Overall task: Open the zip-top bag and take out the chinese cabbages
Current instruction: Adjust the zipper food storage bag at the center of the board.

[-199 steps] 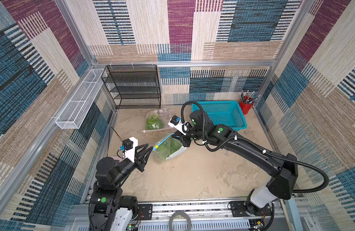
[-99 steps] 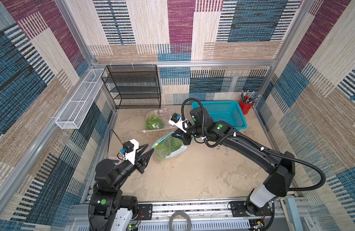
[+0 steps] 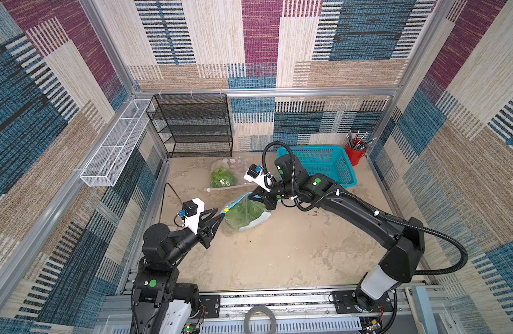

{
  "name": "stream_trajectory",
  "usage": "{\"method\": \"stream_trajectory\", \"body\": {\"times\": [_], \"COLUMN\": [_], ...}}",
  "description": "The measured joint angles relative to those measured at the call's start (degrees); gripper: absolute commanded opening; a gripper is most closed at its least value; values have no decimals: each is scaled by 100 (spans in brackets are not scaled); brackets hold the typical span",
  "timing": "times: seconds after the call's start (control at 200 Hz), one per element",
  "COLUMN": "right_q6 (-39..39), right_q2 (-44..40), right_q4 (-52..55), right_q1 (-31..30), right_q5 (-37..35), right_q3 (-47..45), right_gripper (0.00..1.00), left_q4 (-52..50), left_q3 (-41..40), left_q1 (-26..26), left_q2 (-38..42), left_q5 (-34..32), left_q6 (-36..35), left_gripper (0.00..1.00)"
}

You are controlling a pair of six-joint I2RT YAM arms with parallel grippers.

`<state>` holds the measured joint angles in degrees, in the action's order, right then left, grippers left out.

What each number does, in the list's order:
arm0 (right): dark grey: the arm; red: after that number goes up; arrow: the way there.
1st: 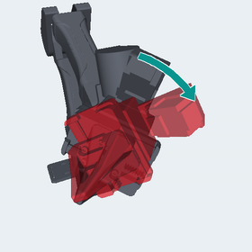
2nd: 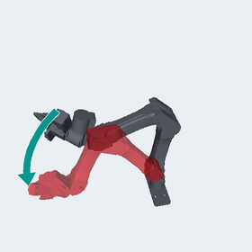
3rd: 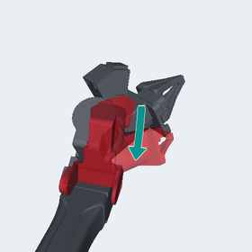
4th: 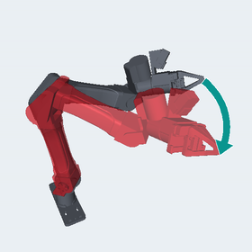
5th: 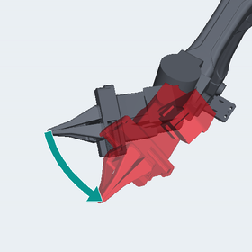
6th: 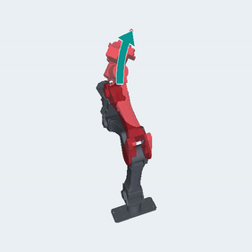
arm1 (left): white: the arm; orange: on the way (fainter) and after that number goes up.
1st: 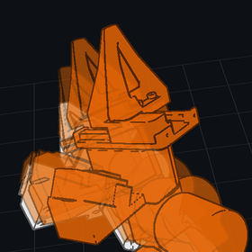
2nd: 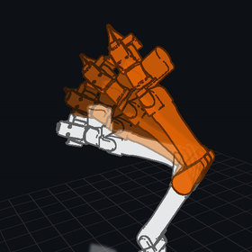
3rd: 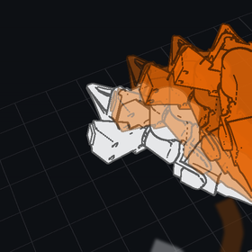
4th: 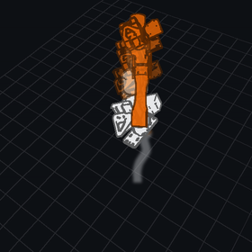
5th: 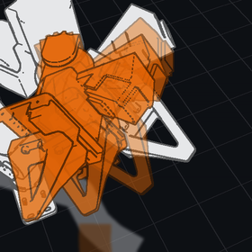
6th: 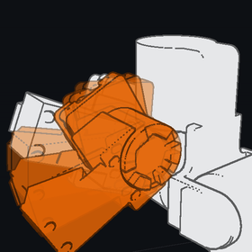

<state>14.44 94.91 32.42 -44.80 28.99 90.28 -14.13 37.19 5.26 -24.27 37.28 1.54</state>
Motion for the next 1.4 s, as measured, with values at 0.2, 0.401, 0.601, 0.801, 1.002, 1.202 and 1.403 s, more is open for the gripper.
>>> {"method": "stream_trajectory", "body": {"times": [0.2,0.401,0.601,0.801,1.002,1.202,1.403], "right_q6": [26,46,50,50,59,157,354], "right_q2": [31,31,28,22,-37,-313,-354], "right_q4": [2,4,39,42,109,-66,-328], "right_q1": [15,24,24,31,42,39,39], "right_q5": [105,144,195,201,120,-9,424], "right_q3": [0,0,0,0,116,363,529], "right_gripper": [0,0,0,12,65,85,60], "left_q4": [151,188,195,192,192,271,385], "left_q3": [-63,-66,-68,-68,-76,-109,-109], "left_q1": [7,7,4,4,4,4,4], "left_q2": [-37,-46,2,24,35,20,-151], "left_q5": [79,173,186,192,203,251,531], "left_q6": [26,39,42,42,44,92,192], "left_gripper": [22,15,7,0,0,0,0]}}
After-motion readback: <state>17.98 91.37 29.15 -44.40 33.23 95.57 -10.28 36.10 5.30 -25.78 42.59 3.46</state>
